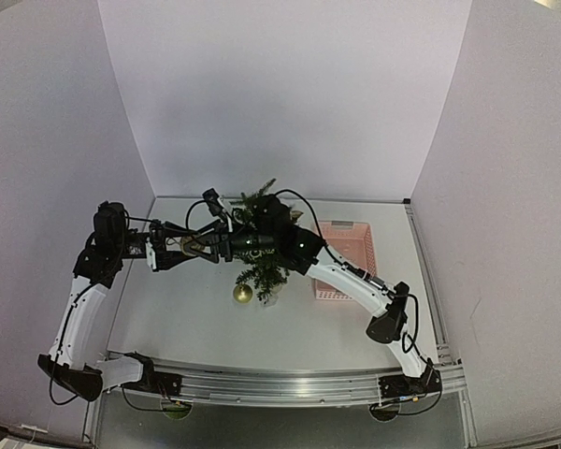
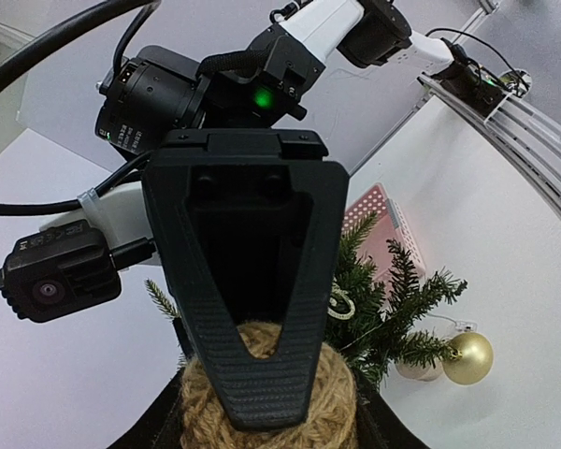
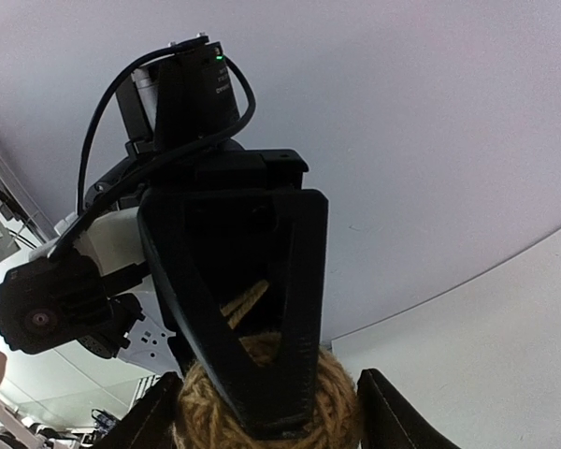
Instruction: Decorate the small christmas tree
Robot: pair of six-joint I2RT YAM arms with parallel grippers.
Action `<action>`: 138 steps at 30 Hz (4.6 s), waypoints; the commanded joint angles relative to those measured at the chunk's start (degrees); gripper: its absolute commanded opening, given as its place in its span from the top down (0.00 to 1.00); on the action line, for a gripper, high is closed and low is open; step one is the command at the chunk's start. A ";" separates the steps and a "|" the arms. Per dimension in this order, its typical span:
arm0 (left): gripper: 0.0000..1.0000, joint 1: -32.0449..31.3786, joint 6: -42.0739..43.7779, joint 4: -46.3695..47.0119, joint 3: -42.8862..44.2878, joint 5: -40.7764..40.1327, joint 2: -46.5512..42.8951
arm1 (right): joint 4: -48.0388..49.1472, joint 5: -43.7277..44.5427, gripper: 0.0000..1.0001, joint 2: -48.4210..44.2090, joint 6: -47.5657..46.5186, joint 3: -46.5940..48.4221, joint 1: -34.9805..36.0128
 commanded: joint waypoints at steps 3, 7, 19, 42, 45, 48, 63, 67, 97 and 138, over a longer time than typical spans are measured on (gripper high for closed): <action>0.63 -0.73 1.50 2.20 0.00 2.66 0.34 | 3.00 -2.00 0.57 0.30 0.75 0.72 0.21; 0.63 -0.78 1.05 2.76 -0.26 1.71 0.10 | 3.08 -2.48 0.65 -1.30 0.06 -1.39 0.24; 0.00 -0.75 -2.58 5.78 -2.28 -3.66 -2.28 | 2.99 -5.42 1.00 -7.95 -3.01 -4.96 -0.71; 0.00 -0.73 -46.68 27.35 -17.08 -25.14 -8.18 | -21.75 30.34 1.00 -54.53 -14.00 -55.30 -3.50; 0.00 -0.73 -54.51 31.30 -21.46 -29.09 -8.62 | -21.62 30.62 1.00 -55.72 -13.41 -59.49 -4.31; 0.00 -0.73 -62.33 35.44 -25.17 -31.96 -9.03 | -20.81 32.38 1.00 -56.01 -14.08 -61.73 -5.62; 0.00 -0.76 -66.87 40.93 -33.06 -31.85 -9.42 | -15.94 28.52 1.00 -61.50 -17.05 -66.03 -12.63; 0.00 -0.73 -67.73 42.48 -33.37 -31.65 -8.68 | -14.05 28.85 1.00 -60.68 -19.10 -61.90 -14.29; 0.00 -0.73 -65.76 42.84 -33.33 -32.44 -8.54 | -10.11 6.90 1.00 -49.21 -8.89 -55.75 -25.82; 0.00 -0.74 -65.75 43.02 -33.26 -32.14 -8.54 | -10.62 4.74 1.00 -50.92 -5.20 -62.04 -25.83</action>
